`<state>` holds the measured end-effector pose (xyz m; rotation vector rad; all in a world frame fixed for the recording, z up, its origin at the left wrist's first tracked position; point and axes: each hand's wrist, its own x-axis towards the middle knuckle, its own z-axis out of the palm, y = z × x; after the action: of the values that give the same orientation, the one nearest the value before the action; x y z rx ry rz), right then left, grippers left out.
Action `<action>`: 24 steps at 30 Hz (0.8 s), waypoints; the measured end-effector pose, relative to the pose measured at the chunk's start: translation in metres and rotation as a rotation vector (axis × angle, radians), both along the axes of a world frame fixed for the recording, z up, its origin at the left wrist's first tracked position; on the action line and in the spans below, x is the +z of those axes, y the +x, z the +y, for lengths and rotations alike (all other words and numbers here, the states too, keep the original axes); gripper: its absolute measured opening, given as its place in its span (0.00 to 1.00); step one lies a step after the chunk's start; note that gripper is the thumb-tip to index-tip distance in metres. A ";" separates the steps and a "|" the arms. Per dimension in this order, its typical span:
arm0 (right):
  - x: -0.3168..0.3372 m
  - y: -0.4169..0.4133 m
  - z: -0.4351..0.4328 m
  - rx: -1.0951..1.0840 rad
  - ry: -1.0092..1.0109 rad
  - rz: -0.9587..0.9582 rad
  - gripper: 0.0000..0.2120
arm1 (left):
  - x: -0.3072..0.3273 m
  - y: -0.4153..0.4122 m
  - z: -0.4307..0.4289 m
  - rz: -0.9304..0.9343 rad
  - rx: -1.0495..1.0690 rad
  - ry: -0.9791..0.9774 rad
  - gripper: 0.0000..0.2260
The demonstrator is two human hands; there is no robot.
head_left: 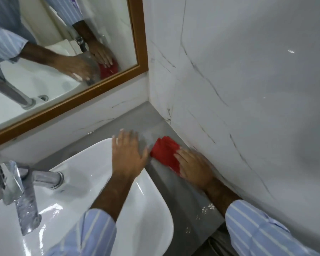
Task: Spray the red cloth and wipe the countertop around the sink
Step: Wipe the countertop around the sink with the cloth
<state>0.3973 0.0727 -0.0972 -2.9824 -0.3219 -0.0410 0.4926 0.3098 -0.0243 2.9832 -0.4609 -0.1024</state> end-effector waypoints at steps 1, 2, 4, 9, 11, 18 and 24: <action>-0.003 0.013 0.005 0.035 -0.008 0.044 0.24 | -0.003 -0.009 0.009 0.000 0.069 -0.030 0.34; -0.009 0.023 0.008 0.068 -0.028 0.088 0.25 | -0.006 -0.016 0.013 0.020 0.102 -0.040 0.37; -0.025 0.038 0.011 0.124 -0.058 0.192 0.29 | -0.013 -0.023 0.013 0.038 0.112 -0.048 0.40; -0.056 0.041 0.002 0.119 -0.044 0.163 0.31 | -0.022 -0.023 0.010 0.038 0.133 -0.048 0.40; -0.057 0.032 -0.003 0.074 -0.025 0.136 0.31 | -0.022 -0.023 0.012 0.050 0.137 -0.028 0.38; -0.060 -0.095 -0.019 -0.224 0.007 0.160 0.33 | -0.016 -0.026 0.009 0.074 0.146 -0.031 0.36; -0.066 -0.106 -0.010 -0.300 -0.021 0.146 0.33 | -0.017 -0.027 0.009 0.078 0.158 -0.048 0.32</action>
<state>0.2913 0.0623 -0.1631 -3.0044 0.1434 0.1488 0.4660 0.3187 -0.0417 2.9424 -0.2156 -0.1896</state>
